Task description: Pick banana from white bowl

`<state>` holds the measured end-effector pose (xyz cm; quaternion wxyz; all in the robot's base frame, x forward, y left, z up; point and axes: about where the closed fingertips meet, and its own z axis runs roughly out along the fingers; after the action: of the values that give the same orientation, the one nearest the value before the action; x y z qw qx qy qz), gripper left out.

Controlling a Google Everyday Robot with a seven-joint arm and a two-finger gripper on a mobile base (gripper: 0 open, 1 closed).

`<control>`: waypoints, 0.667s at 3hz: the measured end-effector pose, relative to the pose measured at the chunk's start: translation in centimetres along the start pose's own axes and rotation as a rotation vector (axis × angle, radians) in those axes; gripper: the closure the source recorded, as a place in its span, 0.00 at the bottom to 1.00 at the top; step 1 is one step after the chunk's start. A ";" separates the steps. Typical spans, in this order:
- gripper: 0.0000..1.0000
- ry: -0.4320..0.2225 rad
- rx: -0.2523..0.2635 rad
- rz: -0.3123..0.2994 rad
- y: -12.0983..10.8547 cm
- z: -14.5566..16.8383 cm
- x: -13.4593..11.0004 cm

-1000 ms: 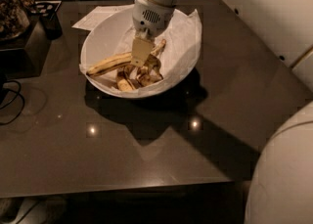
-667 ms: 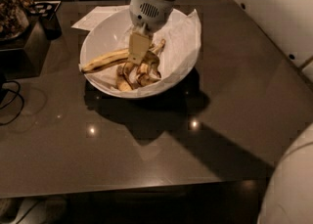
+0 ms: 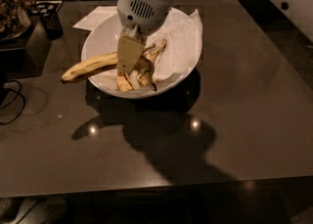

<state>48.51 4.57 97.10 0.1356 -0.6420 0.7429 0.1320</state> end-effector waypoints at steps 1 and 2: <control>1.00 -0.002 0.003 -0.007 0.2 -0.1 -0.2; 1.00 -0.013 0.044 -0.021 4.1 -2.6 -0.8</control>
Offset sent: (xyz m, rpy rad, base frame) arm -0.0463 0.0006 0.0265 -0.0064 -0.0252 0.0147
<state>44.49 4.93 99.93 0.1561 -0.6458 0.7380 0.1185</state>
